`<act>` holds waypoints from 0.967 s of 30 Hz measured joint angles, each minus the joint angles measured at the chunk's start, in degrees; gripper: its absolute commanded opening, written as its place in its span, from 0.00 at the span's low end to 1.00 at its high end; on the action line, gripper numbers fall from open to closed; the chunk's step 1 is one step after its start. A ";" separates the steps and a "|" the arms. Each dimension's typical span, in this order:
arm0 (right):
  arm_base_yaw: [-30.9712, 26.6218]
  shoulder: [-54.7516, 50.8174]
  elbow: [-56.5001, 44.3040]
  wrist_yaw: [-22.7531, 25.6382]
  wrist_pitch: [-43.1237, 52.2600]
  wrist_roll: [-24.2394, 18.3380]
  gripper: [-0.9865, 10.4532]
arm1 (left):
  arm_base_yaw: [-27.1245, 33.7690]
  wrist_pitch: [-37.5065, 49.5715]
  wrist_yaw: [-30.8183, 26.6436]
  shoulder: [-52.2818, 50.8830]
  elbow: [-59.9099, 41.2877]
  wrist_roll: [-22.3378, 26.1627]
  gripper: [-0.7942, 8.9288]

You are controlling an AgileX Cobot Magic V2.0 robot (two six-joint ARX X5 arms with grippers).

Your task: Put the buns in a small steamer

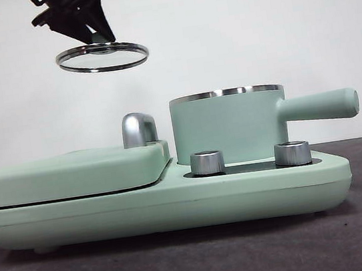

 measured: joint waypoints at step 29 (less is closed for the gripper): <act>1.62 -56.74 -46.01 -1.25 4.87 8.94 0.53 | -22.69 -2.89 0.02 0.00 0.00 0.04 0.11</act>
